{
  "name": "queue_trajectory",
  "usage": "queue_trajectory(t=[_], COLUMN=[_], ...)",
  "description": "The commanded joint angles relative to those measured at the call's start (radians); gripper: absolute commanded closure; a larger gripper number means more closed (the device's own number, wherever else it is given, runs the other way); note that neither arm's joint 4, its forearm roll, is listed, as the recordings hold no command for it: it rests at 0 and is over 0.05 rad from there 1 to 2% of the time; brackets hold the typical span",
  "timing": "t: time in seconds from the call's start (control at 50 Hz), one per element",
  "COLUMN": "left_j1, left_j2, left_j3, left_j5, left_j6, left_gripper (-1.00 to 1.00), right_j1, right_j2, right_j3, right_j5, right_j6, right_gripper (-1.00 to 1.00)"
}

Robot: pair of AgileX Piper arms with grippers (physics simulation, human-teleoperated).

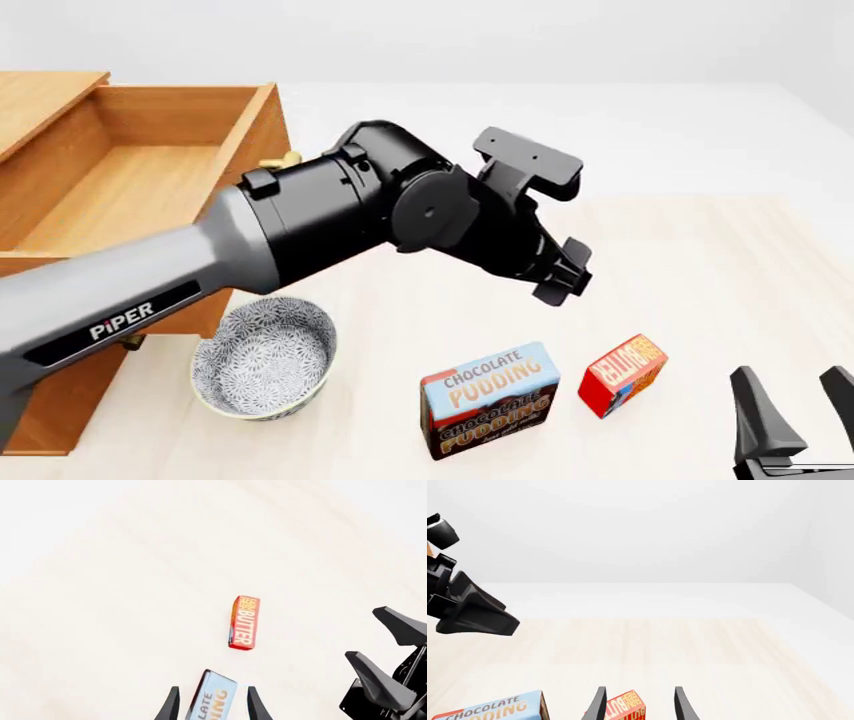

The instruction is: Put the butter at the back in the top drawer of the cabinet and close it.

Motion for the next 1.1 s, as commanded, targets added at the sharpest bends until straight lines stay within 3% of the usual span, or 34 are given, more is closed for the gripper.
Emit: queue_trajectory(t=[0.02, 1.1], left_j1=[-0.014, -0.056], left_j2=[0.030, 0.143], left_j3=[0.004, -0.095], left_j5=[-0.011, 0.020], left_j6=[-0.010, 0.002], left_gripper=[-1.00, -1.00], right_j1=[0.000, 0.000], right_j2=[0.000, 0.000], right_j3=[0.000, 0.000], right_j5=[0.000, 0.000], right_j6=[0.000, 0.000], right_gripper=[-1.00, -1.00])
